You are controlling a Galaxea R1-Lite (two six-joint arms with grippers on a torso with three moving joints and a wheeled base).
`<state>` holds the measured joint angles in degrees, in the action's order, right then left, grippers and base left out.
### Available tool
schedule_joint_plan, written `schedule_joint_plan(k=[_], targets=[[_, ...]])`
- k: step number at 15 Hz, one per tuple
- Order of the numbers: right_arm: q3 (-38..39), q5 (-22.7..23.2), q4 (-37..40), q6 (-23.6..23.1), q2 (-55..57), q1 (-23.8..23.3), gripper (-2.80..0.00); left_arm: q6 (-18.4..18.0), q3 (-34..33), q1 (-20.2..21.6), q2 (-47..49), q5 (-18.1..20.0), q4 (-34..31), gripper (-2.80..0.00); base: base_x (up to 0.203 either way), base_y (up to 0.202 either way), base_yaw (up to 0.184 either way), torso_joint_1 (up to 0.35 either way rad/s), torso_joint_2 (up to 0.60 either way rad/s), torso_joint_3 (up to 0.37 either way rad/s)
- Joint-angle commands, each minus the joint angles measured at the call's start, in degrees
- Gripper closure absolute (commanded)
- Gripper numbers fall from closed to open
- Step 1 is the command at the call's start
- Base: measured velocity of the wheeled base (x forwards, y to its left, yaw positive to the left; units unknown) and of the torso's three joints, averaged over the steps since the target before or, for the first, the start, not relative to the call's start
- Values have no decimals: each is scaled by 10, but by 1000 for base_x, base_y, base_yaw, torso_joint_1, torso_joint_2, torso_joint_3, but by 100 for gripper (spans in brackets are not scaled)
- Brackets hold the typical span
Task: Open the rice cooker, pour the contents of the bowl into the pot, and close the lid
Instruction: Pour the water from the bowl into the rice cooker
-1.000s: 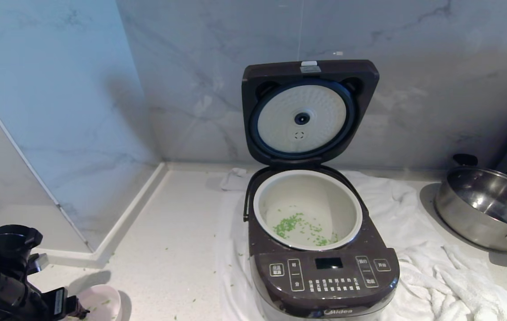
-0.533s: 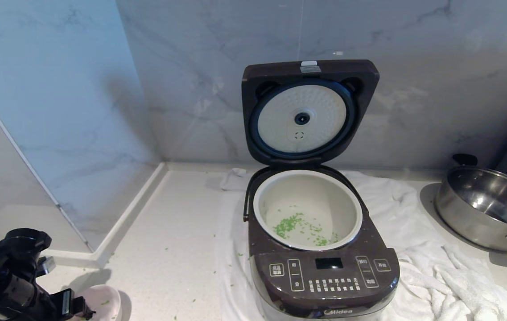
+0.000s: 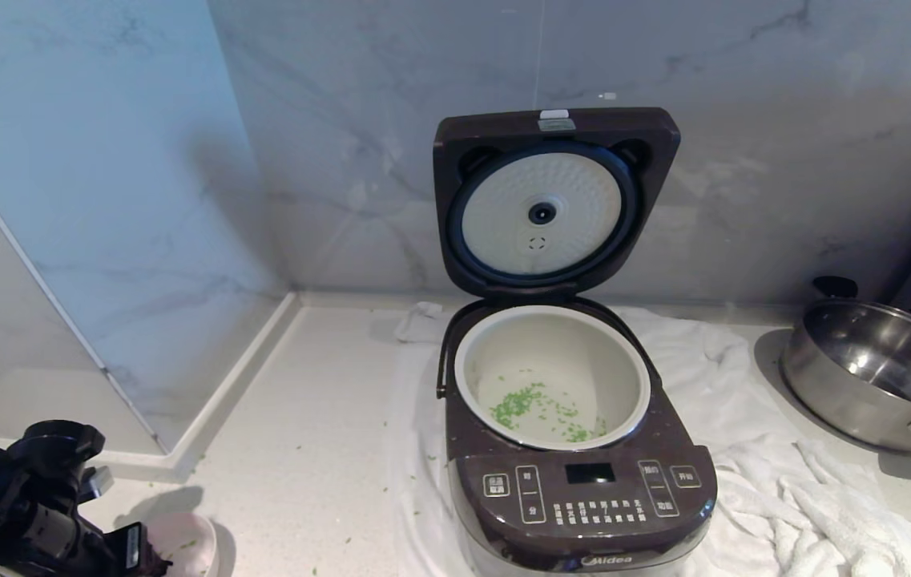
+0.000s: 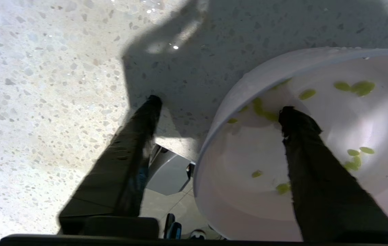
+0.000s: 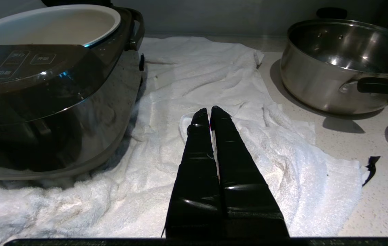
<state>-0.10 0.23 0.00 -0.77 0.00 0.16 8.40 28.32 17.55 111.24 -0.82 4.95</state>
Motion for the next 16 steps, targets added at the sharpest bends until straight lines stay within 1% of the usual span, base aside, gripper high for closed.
schedule_joint_plan(k=[1, 6, 10, 12, 16], targets=[[0, 0, 0, 0, 0, 0, 0, 1, -3, -3, 1, -2, -2, 0, 0, 0, 0, 0, 0, 0], [0, 0, 0, 0, 0, 0, 0, 21, -11, -27, -6, -3, -2, 0, 0, 0, 0, 0, 0, 0], [0, 0, 0, 0, 0, 0, 0, 24, -12, -33, -11, -8, -5, 0, 0, 0, 0, 0, 0, 0], [0, 0, 0, 0, 0, 0, 0, 30, -22, -47, -19, -8, -6, 0, 0, 0, 0, 0, 0, 0], [0, 0, 0, 0, 0, 0, 0, 78, -25, -98, -28, -7, -9, 0, 0, 0, 0, 0, 0, 0]])
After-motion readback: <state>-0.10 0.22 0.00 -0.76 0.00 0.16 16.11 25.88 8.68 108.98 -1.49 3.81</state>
